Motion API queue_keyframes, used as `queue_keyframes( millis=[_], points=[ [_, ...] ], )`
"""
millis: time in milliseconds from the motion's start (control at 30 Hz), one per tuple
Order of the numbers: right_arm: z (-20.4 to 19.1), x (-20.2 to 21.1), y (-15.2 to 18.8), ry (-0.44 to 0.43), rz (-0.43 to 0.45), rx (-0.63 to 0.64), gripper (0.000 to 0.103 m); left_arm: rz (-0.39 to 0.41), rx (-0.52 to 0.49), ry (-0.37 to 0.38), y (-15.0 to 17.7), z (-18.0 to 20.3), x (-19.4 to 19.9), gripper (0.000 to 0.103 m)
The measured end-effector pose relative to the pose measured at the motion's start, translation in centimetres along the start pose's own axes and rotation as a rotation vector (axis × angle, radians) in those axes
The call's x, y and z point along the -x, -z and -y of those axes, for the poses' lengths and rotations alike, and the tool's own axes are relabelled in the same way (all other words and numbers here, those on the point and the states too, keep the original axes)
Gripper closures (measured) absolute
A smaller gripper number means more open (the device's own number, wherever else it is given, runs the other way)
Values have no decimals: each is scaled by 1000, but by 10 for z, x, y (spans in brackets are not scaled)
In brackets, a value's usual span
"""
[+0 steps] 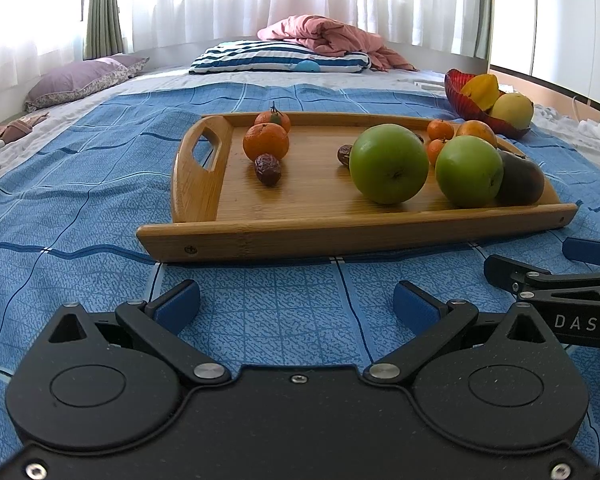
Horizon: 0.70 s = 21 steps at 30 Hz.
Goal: Organize fruits
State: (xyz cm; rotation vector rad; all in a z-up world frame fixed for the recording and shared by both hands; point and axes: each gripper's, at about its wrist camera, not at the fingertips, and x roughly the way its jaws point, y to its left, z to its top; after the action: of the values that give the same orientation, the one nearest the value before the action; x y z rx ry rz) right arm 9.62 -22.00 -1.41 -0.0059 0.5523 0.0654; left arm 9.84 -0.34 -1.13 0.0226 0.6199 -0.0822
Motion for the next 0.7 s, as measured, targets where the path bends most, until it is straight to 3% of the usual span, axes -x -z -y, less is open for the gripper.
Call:
queue_keyframes(
  millis=[700],
  points=[
    [0, 0, 0, 0, 1, 0, 0, 0, -6, -4, 1, 1, 0, 0]
  ],
)
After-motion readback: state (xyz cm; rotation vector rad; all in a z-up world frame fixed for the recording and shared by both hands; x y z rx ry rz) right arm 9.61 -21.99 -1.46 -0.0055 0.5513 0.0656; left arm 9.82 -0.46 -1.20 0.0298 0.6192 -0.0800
